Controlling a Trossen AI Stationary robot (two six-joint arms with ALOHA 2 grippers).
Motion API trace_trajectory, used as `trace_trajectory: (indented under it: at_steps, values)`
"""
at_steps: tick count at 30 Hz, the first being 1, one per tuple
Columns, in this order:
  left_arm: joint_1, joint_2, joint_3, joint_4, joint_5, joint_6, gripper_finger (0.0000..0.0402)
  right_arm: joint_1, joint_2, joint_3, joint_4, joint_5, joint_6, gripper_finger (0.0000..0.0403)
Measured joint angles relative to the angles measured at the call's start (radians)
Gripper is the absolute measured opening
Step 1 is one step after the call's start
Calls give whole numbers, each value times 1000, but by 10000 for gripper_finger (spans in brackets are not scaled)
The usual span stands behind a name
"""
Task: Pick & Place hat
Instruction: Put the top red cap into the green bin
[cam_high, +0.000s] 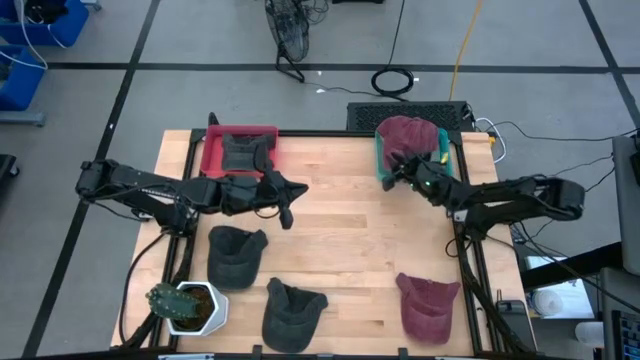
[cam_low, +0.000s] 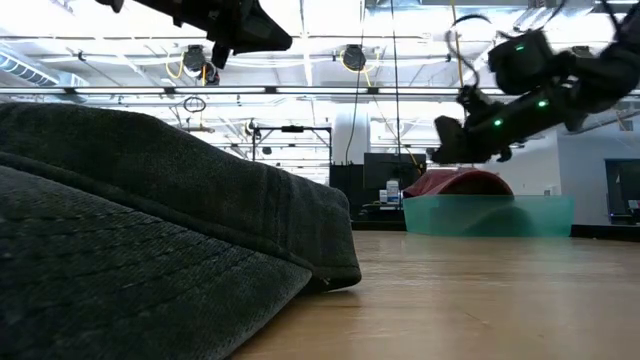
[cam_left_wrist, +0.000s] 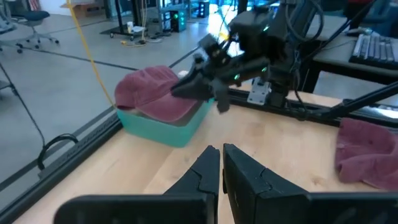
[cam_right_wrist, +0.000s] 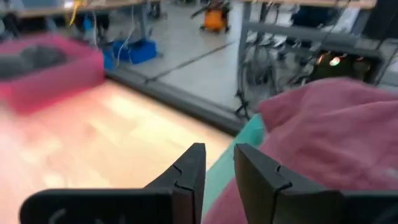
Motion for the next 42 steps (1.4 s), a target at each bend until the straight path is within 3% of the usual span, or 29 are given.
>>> trace_trajectory:
  at_steps: [6, 15, 24, 29, 42]
  values:
    - [6, 0, 0, 6, 28, 12, 26, -27, 37, 86, -305, 38, 14, 59]
    - [3, 0, 0, -19, 30, 10, 26, -61, -115, 88, -608, 32, 103, 33]
    - [-14, 0, 0, -27, 30, -12, 26, -53, -310, 87, -772, 7, 97, 23]
    - [-33, 0, 0, -30, 30, -12, 26, -101, -318, 86, -882, 30, 97, 22]
    - [-48, -1, 0, -48, 30, -2, 26, -164, -322, 31, -910, 1, 108, 22]
